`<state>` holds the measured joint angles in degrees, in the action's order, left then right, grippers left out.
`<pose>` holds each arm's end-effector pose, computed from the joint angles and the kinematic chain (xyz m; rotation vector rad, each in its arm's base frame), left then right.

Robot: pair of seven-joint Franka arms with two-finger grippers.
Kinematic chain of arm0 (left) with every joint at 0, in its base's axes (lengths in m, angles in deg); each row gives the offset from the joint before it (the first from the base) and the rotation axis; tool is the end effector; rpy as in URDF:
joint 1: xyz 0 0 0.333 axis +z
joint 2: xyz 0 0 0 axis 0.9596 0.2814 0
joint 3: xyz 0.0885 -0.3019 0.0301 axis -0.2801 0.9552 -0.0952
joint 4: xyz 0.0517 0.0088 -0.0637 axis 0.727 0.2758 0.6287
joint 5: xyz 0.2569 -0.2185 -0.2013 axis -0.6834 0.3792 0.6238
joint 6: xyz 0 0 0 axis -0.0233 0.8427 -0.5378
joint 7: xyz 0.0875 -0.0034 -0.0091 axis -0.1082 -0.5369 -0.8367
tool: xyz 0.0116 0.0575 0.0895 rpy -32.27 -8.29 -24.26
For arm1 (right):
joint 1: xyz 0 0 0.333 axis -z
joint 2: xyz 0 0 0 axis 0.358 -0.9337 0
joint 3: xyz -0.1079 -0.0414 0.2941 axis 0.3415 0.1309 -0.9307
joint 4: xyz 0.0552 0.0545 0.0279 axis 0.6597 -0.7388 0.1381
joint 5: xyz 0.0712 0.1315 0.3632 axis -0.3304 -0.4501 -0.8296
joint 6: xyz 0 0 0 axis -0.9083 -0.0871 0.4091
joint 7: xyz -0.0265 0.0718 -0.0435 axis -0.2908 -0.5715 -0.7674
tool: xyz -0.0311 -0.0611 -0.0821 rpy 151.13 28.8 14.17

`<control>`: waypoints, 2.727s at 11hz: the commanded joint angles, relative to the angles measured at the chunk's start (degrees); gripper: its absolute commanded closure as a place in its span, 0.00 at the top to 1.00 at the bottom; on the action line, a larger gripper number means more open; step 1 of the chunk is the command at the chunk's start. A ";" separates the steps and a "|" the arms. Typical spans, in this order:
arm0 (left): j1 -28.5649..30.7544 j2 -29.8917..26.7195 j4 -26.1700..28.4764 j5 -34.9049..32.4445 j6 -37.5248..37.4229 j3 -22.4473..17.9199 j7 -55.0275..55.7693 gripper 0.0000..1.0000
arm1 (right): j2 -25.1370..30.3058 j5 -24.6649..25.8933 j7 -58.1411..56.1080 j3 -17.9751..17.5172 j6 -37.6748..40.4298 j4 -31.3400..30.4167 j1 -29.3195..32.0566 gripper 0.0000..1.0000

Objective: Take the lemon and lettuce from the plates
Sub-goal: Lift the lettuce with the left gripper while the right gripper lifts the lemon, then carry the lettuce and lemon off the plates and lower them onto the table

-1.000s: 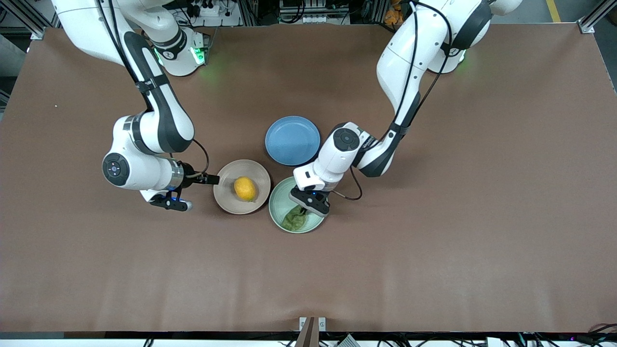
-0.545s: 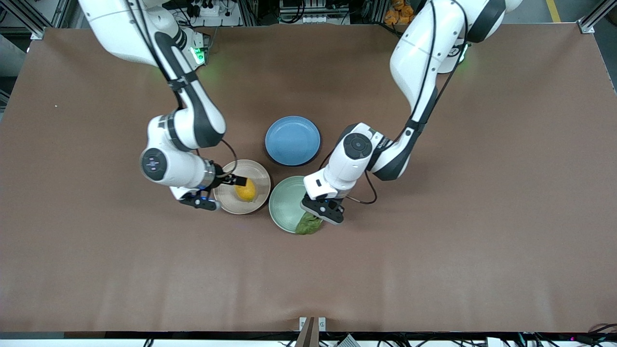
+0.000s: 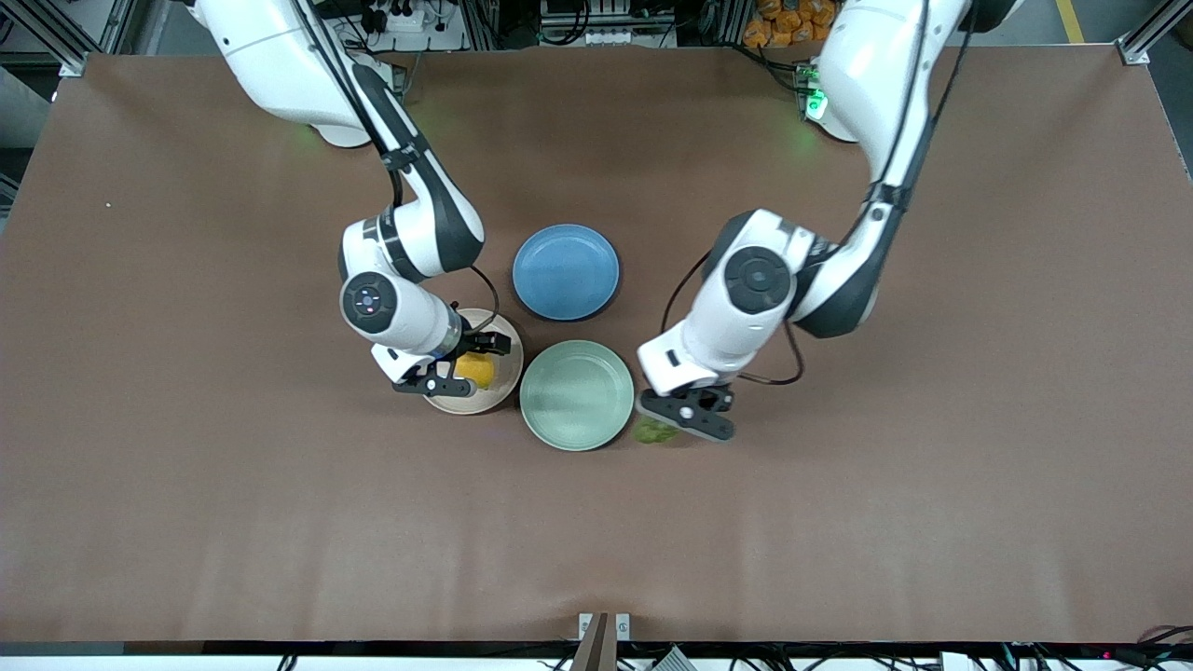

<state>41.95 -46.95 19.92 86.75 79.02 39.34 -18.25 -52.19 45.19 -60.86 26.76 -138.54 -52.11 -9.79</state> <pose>0.6294 -0.3934 0.3373 2.9624 -0.5709 0.2306 0.5670 0.2898 0.2301 -3.0148 0.1181 0.2259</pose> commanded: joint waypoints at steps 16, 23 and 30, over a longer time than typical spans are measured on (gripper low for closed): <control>17.81 -5.25 3.38 -6.34 -24.83 -0.18 -4.77 0.28 | 3.04 5.95 -0.12 0.61 1.54 1.59 5.27 0.22; 18.25 -6.30 2.06 -6.08 -24.83 -0.26 -4.68 1.00 | 5.34 6.12 -33.18 0.70 9.72 0.89 24.83 0.24; 19.22 -7.88 -1.46 -5.64 -24.74 -3.87 -5.03 1.00 | 3.85 11.04 -42.86 0.70 1.21 -3.15 36.48 0.24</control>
<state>60.76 -53.10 19.33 81.69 54.99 35.58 -22.65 -48.63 54.77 -107.50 28.47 -134.28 -52.91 26.63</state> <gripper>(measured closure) 0.000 0.330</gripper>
